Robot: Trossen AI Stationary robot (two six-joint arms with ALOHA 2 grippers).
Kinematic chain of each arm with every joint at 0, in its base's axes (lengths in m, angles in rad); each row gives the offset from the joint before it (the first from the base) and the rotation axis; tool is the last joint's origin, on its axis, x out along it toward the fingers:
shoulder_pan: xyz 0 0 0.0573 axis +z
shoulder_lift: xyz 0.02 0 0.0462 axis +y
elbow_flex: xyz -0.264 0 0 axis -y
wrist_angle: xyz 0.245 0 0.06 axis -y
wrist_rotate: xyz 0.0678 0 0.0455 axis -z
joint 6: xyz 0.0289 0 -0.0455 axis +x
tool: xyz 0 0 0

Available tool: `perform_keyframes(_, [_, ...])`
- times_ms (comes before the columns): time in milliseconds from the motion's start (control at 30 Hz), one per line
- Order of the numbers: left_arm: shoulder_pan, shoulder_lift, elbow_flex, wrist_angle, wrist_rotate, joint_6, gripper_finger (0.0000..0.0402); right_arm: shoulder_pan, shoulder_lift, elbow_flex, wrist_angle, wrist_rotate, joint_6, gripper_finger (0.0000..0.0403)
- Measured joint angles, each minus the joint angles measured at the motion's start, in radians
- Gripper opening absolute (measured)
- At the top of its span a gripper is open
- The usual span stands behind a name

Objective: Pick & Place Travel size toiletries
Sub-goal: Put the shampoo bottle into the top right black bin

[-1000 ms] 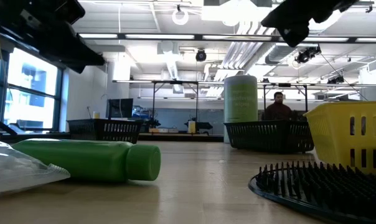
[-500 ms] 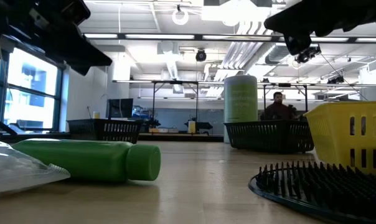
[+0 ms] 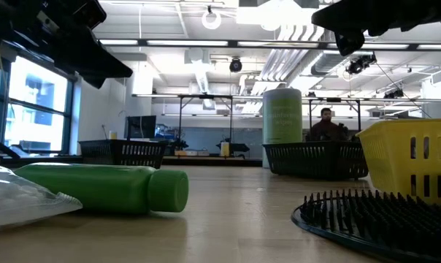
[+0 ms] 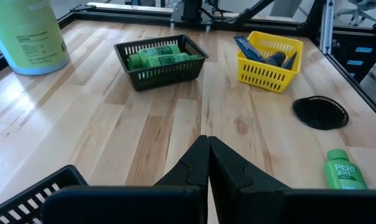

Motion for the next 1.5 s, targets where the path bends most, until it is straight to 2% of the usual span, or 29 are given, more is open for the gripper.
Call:
perform_keyframes(367, [0.0, 0.0, 0.0, 0.049, 0.0, -0.011, 0.0, 0.0, -0.055, 0.0, -0.082, 0.0, -0.02, 0.0004])
perform_keyframes(733, [-0.005, 0.005, 0.005, 0.117, 0.072, -0.154, 0.0, 0.0, -0.147, 0.0, -0.163, -0.002, 0.005, 0.0004])
perform_keyframes(967, [-0.08, 0.142, 0.1, 0.113, -0.048, -0.026, 0.0, 0.0, -0.155, 0.0, -0.162, 0.0, 0.001, 0.0004])
perform_keyframes(1133, [-0.081, 0.277, 0.197, 0.09, -0.06, 0.026, 0.0, 0.0, -0.155, 0.0, -0.157, 0.004, -0.009, 0.0004])
perform_keyframes(1233, [-0.092, 0.364, 0.279, -0.007, -0.064, -0.014, 0.0, 0.0, -0.155, 0.0, -0.156, 0.003, -0.008, 0.0004])
perform_keyframes(1500, [-0.164, 0.574, 0.593, -0.618, -0.068, -0.202, 0.0, 0.0, -0.154, 0.0, -0.157, 0.003, -0.017, 0.0004])
